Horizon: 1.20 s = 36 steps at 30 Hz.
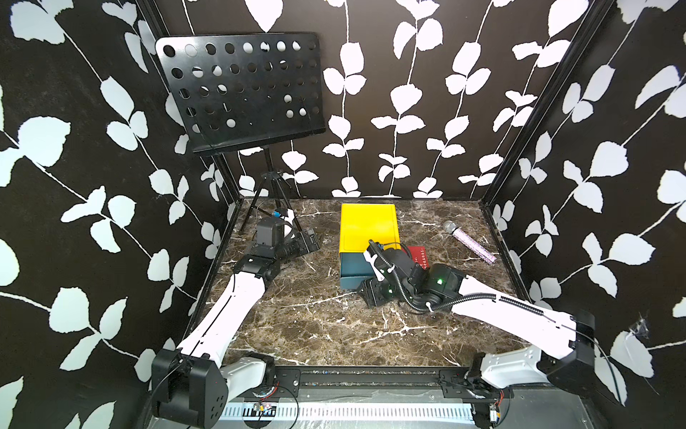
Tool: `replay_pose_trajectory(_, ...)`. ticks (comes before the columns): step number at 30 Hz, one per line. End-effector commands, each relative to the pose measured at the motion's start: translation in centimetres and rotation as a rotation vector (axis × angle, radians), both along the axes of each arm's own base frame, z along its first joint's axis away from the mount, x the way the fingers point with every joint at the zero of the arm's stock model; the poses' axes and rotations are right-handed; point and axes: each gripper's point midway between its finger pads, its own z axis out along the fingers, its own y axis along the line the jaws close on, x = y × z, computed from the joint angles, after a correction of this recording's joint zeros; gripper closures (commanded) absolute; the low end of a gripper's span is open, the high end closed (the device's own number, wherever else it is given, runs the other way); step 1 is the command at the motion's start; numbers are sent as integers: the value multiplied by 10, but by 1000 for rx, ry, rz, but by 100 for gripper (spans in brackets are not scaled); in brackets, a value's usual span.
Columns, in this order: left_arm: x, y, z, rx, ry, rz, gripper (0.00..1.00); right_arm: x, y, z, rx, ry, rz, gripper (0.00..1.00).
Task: Take the postcards out of the drawer
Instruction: Close the drawer of the storage box, then adjust the storage box at the center of the board.
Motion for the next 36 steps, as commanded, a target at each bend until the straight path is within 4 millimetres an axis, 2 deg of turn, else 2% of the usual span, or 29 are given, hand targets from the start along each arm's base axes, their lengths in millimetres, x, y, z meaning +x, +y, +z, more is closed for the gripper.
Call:
replay_pose_trajectory(1,-3,2,9,-2,-35,1,1,31,-2,6,3,-99,-78,35)
replay_pose_trajectory(7,0,1,11,-11,-43,-4,1,67,-9,4,-11,-173,-150,35)
replay_pose_trajectory(15,15,-10,21,-35,-79,-42,1,99,-22,-5,-25,-197,-211,35)
replay_pose_trajectory(22,65,-33,51,-58,-154,-108,1,115,-37,-6,-17,-257,-251,35)
replay_pose_trajectory(26,97,-47,62,-90,-182,-141,1,125,-57,-11,-40,-257,-291,34)
replay_pose_trajectory(30,130,-66,65,-113,-205,-207,1,135,-72,-15,-9,-243,-313,34)
replay_pose_trajectory(34,158,-90,63,-138,-203,-323,1,140,-76,-15,15,-243,-293,34)
replay_pose_trajectory(36,167,-102,57,-184,-180,-372,1,141,-76,-15,10,-248,-274,33)
